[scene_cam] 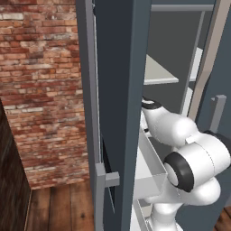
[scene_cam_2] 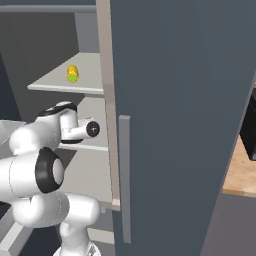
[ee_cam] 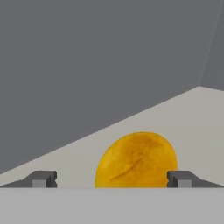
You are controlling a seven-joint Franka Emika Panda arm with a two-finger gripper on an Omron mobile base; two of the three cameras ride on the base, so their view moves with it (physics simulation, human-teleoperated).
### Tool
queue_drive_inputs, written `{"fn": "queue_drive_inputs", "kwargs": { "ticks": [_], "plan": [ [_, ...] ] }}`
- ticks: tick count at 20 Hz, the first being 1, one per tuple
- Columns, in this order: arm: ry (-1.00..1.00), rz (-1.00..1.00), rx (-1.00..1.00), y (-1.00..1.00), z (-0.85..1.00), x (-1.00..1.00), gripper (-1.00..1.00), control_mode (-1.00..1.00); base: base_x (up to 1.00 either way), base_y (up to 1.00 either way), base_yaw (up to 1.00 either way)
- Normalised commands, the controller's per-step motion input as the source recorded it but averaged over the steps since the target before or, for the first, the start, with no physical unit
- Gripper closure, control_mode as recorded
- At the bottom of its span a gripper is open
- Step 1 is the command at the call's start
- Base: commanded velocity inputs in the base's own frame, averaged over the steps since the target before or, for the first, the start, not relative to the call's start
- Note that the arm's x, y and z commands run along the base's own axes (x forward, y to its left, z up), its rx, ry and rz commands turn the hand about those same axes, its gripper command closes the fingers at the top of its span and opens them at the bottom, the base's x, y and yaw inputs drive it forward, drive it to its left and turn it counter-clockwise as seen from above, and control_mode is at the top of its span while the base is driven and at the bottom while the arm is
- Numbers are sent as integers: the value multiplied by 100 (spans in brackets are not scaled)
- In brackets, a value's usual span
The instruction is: Take the mango, corn, and chicken drumstick from the freezer and place them in the bowl on the counter.
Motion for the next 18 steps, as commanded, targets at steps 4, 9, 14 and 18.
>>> {"fn": "queue_drive_inputs", "kwargs": {
  "ticks": [4, 9, 14, 18],
  "plan": [
    [0, 0, 0, 0, 0, 14, -100, -100, 0, 0, 0],
    [0, 0, 0, 0, 0, 3, -100, -100, 0, 0, 0],
    [0, -5, 0, 0, -12, 0, -100, -100, 0, 0, 0],
    [1, -5, 0, 0, -16, 0, -100, -100, 0, 0, 0]
  ]
}}
